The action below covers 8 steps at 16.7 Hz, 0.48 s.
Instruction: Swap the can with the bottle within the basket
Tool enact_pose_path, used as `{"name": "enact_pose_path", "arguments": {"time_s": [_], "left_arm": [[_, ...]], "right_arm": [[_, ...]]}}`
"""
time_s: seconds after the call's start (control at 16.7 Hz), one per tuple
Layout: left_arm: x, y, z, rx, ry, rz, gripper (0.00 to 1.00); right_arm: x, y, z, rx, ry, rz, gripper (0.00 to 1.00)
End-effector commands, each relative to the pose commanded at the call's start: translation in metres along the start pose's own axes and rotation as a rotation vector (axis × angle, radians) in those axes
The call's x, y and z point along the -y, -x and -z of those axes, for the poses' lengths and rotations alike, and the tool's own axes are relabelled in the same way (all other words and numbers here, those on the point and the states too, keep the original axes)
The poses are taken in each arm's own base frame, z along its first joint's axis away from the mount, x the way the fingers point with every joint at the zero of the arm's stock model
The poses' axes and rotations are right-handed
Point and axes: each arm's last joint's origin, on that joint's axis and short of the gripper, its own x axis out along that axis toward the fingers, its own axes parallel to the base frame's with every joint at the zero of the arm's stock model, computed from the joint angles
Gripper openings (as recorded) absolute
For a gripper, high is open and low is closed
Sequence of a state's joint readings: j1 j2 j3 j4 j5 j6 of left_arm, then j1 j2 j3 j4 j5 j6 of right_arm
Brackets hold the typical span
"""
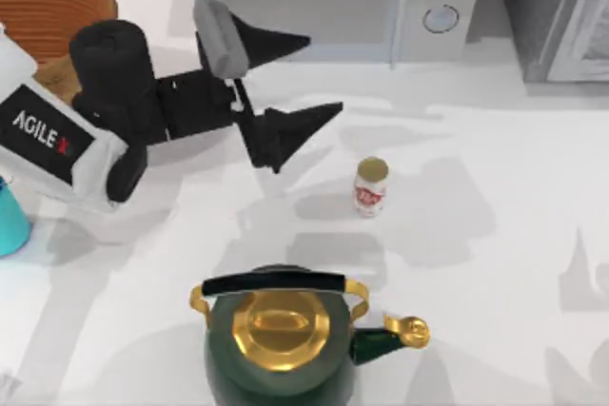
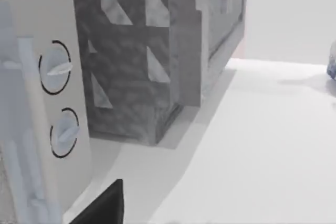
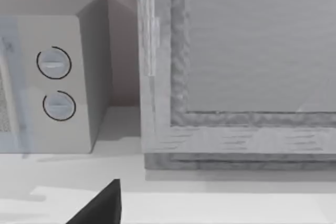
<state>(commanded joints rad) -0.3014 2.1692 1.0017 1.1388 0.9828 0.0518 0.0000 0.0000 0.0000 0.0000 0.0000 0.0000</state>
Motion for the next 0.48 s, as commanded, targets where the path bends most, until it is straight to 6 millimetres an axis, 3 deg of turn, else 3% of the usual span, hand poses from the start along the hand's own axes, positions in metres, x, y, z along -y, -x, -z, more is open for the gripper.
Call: {"name": "enact_pose_path", "arguments": {"time_s": [0.24, 0.36, 0.48], "left_arm": [[0.023, 0.058, -0.08, -0.014, 0.01, -0.275, 1.0], [0.05, 0.092, -0.109, -0.022, 0.021, -0.419, 1.0], [0.083, 0.124, -0.127, -0.031, 0.034, -0.563, 1.0]], "right_arm": [[0.0, 0.0, 0.0, 0.0, 0.0, 0.0, 1.0], [0.0, 0.0, 0.0, 0.0, 0.0, 0.0, 1.0], [0.0, 0.0, 0.0, 0.0, 0.0, 0.0, 1.0]]}}
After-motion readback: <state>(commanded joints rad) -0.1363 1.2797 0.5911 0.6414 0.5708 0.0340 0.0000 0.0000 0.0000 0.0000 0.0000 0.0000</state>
